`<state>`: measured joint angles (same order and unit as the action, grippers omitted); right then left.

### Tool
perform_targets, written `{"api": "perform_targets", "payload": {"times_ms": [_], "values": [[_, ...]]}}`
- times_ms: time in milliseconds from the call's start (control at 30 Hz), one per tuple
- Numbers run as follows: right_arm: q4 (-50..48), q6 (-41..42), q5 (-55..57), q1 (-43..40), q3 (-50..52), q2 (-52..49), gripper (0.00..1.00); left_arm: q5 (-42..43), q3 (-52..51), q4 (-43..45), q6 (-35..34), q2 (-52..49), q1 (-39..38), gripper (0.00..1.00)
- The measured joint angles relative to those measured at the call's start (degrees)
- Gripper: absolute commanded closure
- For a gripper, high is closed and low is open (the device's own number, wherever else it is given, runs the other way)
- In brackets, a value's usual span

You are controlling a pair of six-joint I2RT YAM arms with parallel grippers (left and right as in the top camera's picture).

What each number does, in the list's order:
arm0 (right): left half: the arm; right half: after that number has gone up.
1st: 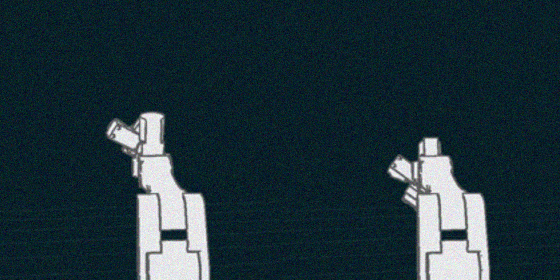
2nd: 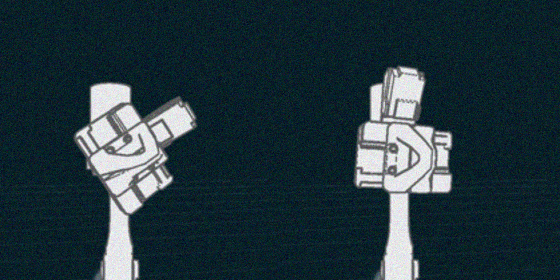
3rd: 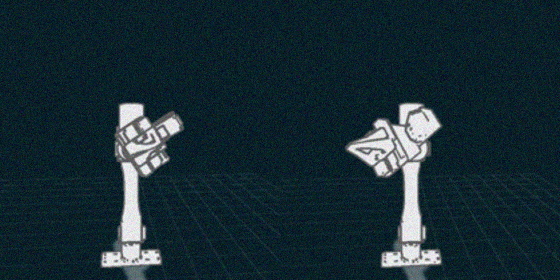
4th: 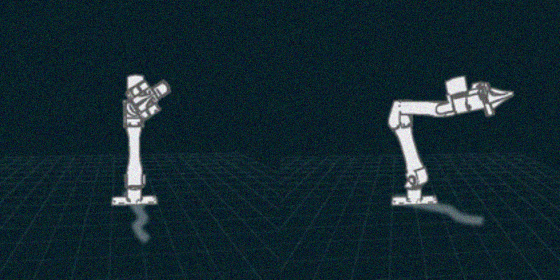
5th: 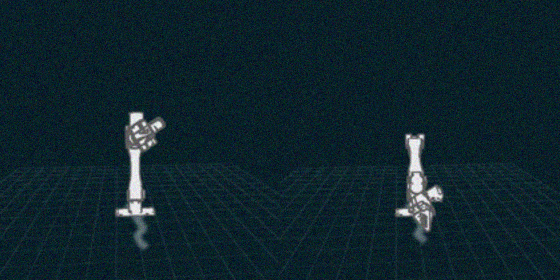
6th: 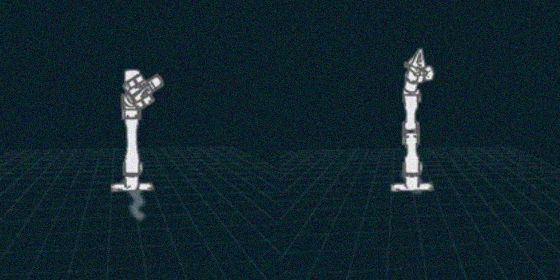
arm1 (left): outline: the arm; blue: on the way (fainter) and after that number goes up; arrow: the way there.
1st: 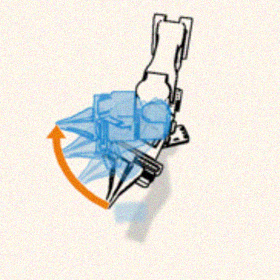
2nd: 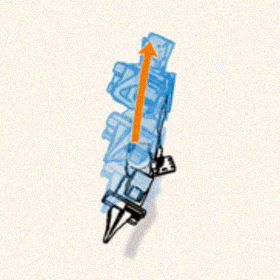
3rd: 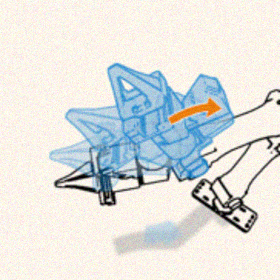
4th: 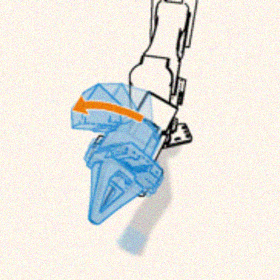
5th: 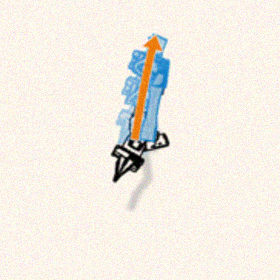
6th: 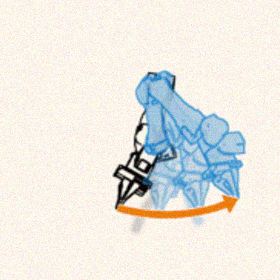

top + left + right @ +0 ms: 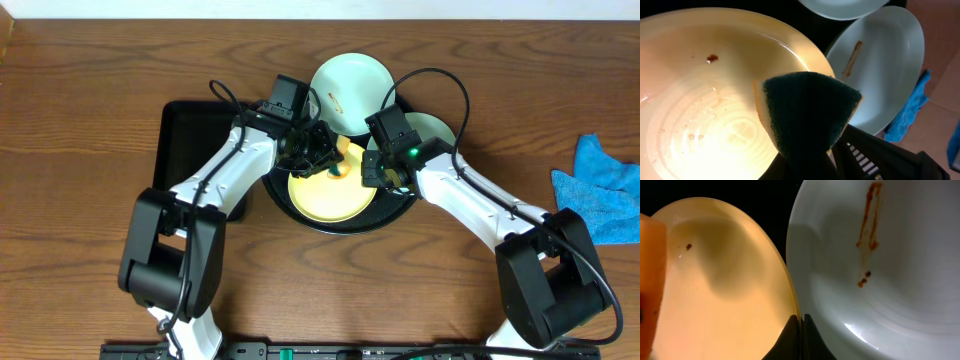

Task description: Clean dirty plates on tray and stack at the side

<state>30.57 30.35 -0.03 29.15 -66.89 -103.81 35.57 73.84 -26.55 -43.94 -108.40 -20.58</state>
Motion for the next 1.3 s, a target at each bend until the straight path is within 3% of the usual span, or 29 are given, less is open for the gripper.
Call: {"api": "perform_targets", "payload": {"times_ms": [733,1300], "values": [[0.0,0.0,0.0,0.0,0.0,0.0,0.99,-1.4,0.0,4.5,-1.3,-5.9,0.0,0.93],[0.1,0.0,0.0,0.0,0.0,0.0,0.99,-1.5,0.0,-0.3,-2.6,-7.1,0.5,0.93]]}}
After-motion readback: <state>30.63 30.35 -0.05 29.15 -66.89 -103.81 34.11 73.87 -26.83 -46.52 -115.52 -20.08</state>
